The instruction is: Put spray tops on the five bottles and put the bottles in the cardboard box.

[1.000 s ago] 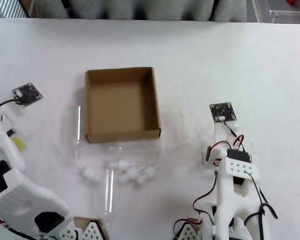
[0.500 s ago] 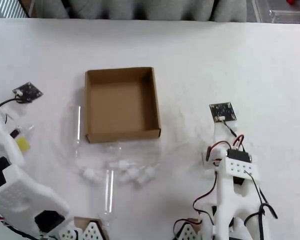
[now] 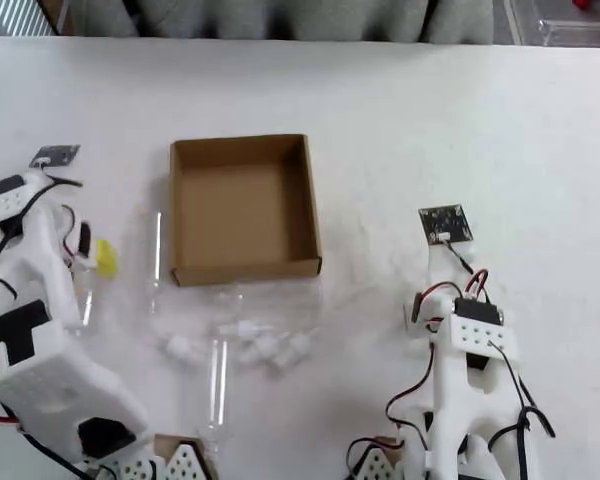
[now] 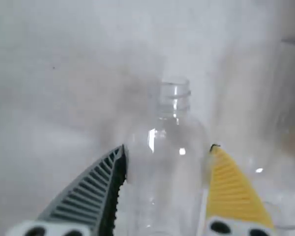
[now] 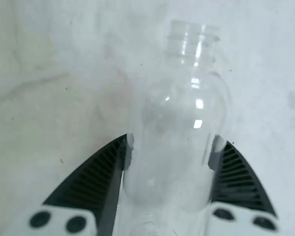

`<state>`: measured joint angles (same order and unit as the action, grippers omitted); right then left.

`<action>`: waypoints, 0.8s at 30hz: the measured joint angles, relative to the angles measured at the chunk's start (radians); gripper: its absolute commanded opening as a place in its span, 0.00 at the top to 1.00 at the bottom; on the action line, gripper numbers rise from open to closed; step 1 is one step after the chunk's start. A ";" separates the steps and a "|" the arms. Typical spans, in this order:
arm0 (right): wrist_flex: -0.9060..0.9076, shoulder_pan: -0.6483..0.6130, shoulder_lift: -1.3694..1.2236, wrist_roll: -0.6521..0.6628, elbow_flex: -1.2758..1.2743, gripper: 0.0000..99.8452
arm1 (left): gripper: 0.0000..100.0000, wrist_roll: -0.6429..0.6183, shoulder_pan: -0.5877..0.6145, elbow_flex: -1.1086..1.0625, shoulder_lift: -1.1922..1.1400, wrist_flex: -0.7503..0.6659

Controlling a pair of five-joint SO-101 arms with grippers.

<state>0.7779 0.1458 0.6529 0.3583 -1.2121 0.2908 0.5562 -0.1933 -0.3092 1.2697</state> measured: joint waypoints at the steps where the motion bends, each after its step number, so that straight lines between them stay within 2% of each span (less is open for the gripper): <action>1: 0.000 0.000 0.000 0.000 0.000 0.79 | 0.80 -0.044 -0.011 0.000 0.000 0.002; 7: 0.000 0.000 0.000 0.000 0.000 0.79 | 0.80 -0.183 -0.021 -0.014 0.023 -0.021; 15: 0.000 0.000 0.000 0.000 0.000 0.79 | 0.80 -0.199 -0.048 -0.123 0.227 -0.055; 21: 0.000 0.000 0.000 0.000 0.000 0.79 | 0.69 -0.199 -0.048 -0.133 0.238 -0.058; 24: 0.000 0.000 0.000 0.000 0.000 0.79 | 0.69 -0.199 -0.026 -0.133 0.238 -0.058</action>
<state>0.7779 0.1458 0.6529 0.3583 -1.2121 0.0913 0.5301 -0.3268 -0.0713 1.2114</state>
